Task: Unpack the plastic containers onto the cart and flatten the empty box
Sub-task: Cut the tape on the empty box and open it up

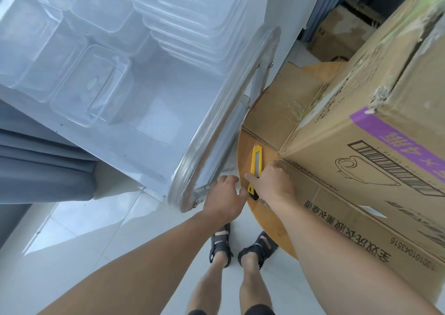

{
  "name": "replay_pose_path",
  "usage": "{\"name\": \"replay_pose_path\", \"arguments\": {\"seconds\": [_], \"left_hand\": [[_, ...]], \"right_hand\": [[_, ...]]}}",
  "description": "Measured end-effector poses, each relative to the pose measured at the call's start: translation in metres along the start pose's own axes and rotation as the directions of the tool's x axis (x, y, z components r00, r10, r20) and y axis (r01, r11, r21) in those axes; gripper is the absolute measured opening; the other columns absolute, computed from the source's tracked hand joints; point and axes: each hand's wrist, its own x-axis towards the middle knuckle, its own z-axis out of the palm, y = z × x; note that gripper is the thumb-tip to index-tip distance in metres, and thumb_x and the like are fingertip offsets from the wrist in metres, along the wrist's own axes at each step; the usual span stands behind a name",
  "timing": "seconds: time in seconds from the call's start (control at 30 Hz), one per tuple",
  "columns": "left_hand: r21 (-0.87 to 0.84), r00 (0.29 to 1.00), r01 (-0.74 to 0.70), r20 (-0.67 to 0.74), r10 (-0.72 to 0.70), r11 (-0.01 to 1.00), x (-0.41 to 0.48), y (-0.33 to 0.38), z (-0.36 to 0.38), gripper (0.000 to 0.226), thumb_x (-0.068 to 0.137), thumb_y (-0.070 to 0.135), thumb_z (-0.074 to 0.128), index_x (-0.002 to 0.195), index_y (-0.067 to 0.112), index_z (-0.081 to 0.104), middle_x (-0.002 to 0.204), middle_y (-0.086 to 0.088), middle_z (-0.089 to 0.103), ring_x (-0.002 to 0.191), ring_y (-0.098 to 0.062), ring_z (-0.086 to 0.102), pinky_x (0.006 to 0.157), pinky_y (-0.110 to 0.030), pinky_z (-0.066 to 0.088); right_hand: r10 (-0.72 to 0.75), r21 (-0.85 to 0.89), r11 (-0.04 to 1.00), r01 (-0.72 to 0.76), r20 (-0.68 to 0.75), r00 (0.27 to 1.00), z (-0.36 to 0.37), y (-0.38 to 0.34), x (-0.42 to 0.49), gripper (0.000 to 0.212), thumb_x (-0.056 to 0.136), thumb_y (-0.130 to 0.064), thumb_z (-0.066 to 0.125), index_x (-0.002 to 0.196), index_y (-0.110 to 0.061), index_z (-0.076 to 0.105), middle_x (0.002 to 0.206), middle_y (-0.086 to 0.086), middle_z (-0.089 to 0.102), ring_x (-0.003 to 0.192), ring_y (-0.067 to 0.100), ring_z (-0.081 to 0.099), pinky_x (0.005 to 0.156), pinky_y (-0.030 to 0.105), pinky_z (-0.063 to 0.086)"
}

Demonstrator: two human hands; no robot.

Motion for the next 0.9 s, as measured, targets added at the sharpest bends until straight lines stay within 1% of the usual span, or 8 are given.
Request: {"name": "replay_pose_path", "arguments": {"seconds": [0.13,0.23,0.4,0.5,0.6,0.73,0.8,0.9], "left_hand": [[0.021,0.997,-0.072,-0.001,0.072,0.997,-0.012,0.023,-0.016,0.051,0.101,0.036,0.043,0.147,0.016,0.042,0.152,-0.004,0.039,0.140,-0.022,0.035,0.112,-0.038,0.036],[0.055,0.989,-0.149,0.005,0.149,0.987,-0.028,0.051,-0.035,0.051,0.101,0.036,0.043,0.147,0.015,0.041,0.150,-0.005,0.041,0.138,-0.024,0.037,0.110,-0.040,0.037],[0.090,0.921,-0.375,-0.081,0.382,0.923,-0.074,0.106,-0.065,0.042,0.099,0.029,0.044,0.137,0.017,0.054,0.140,-0.004,0.052,0.131,-0.023,0.046,0.104,-0.037,0.043],[0.155,0.787,-0.583,-0.138,0.602,0.797,-0.108,0.131,-0.073,0.029,0.097,0.025,0.048,0.117,0.018,0.067,0.113,0.001,0.067,0.111,-0.018,0.057,0.091,-0.034,0.049],[0.193,0.600,-0.768,-0.118,0.791,0.611,-0.139,0.159,-0.073,0.023,0.093,0.026,0.052,0.101,0.016,0.072,0.095,0.002,0.070,0.091,-0.017,0.064,0.075,-0.033,0.054],[0.280,0.347,-0.893,-0.073,0.935,0.353,-0.166,0.215,-0.077,0.028,0.088,0.029,0.048,0.092,0.015,0.073,0.083,0.002,0.070,0.076,-0.020,0.065,0.058,-0.031,0.054],[0.332,0.326,-0.890,-0.017,0.945,0.313,-0.173,0.250,-0.082,0.028,0.092,0.028,0.049,0.103,0.016,0.072,0.094,0.000,0.072,0.081,-0.023,0.067,0.063,-0.035,0.055],[0.451,0.425,-0.829,0.125,0.897,0.330,-0.170,0.298,-0.090,0.041,0.097,0.032,0.047,0.134,0.019,0.056,0.134,-0.002,0.058,0.111,-0.024,0.061,0.083,-0.035,0.053]], "right_hand": [[-0.008,0.123,0.992,0.010,-0.020,1.000,-0.019,0.011,-0.026,0.051,0.096,-0.053,0.053,0.120,-0.008,0.050,0.110,0.013,0.066,0.096,0.031,0.064,0.066,0.035,0.050],[-0.004,0.089,0.996,0.005,-0.021,1.000,-0.047,0.032,-0.061,0.031,0.099,-0.042,0.050,0.111,-0.015,0.056,0.105,0.007,0.068,0.088,0.027,0.059,0.071,0.033,0.049],[0.034,0.120,0.993,-0.022,-0.104,0.994,-0.109,0.075,-0.128,0.025,0.098,-0.045,0.051,0.108,-0.025,0.061,0.103,-0.004,0.068,0.090,0.021,0.062,0.076,0.034,0.053],[0.037,0.156,0.988,-0.004,-0.207,0.978,-0.148,0.096,-0.167,0.025,0.097,-0.045,0.054,0.110,-0.026,0.063,0.104,-0.006,0.070,0.094,0.020,0.064,0.078,0.033,0.053],[0.054,0.205,0.979,0.014,-0.327,0.943,-0.178,0.112,-0.203,0.023,0.095,-0.041,0.057,0.111,-0.026,0.065,0.107,-0.007,0.072,0.100,0.020,0.066,0.082,0.035,0.053],[0.073,0.254,0.966,0.045,-0.438,0.896,-0.212,0.133,-0.246,0.021,0.096,-0.034,0.057,0.111,-0.025,0.068,0.105,-0.007,0.073,0.101,0.018,0.066,0.085,0.037,0.053],[0.090,0.290,0.955,0.068,-0.499,0.862,-0.232,0.147,-0.261,0.020,0.097,-0.036,0.058,0.109,-0.025,0.070,0.099,-0.009,0.073,0.095,0.015,0.066,0.081,0.035,0.053],[0.137,0.345,0.935,0.080,-0.559,0.818,-0.261,0.176,-0.274,0.021,0.098,-0.040,0.056,0.110,-0.027,0.068,0.097,-0.012,0.068,0.094,0.011,0.063,0.074,0.028,0.050]]}}
